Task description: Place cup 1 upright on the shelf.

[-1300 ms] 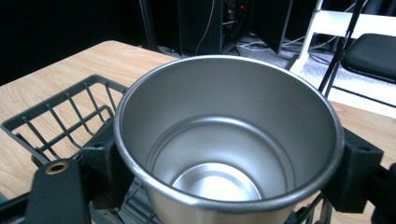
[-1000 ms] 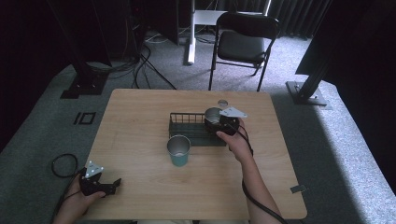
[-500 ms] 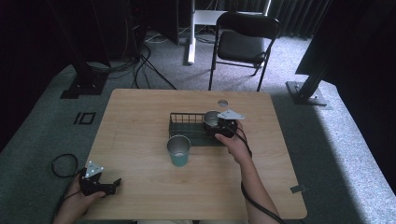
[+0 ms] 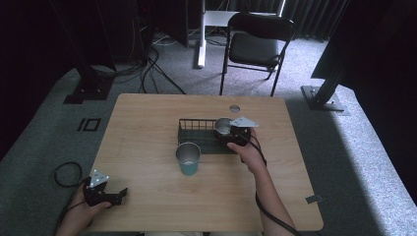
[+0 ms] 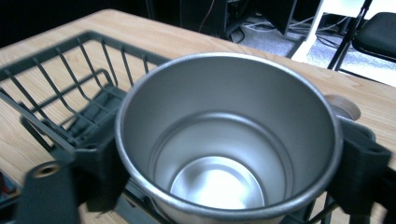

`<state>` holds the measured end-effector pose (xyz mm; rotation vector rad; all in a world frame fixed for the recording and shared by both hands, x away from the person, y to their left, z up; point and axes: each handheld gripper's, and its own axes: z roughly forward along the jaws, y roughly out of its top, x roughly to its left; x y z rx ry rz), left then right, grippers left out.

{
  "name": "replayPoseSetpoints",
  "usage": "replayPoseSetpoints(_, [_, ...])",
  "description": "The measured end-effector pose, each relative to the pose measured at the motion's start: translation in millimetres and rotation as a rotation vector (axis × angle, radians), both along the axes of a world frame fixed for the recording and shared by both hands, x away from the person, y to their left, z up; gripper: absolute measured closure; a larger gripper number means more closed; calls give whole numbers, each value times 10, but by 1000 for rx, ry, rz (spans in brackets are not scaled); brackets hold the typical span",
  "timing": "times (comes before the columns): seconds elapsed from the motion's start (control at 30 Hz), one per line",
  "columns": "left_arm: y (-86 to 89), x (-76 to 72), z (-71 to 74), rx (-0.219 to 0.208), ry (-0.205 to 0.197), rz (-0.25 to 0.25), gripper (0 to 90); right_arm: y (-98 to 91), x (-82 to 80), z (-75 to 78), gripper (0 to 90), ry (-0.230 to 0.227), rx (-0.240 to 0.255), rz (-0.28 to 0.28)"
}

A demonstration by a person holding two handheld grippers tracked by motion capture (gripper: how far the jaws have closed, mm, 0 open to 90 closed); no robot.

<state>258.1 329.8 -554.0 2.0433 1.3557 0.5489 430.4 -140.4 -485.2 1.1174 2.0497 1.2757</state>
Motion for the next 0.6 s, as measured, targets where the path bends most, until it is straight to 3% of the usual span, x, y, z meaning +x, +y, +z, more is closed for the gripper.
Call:
replayPoseSetpoints(0.4, [0, 0, 0, 0, 0, 0, 19, -112, -101, 82, 116, -15, 39, 17])
replayPoseSetpoints(0.6, [0, 0, 0, 0, 0, 0, 19, -175, -168, 81, 116, -28, 30, 22])
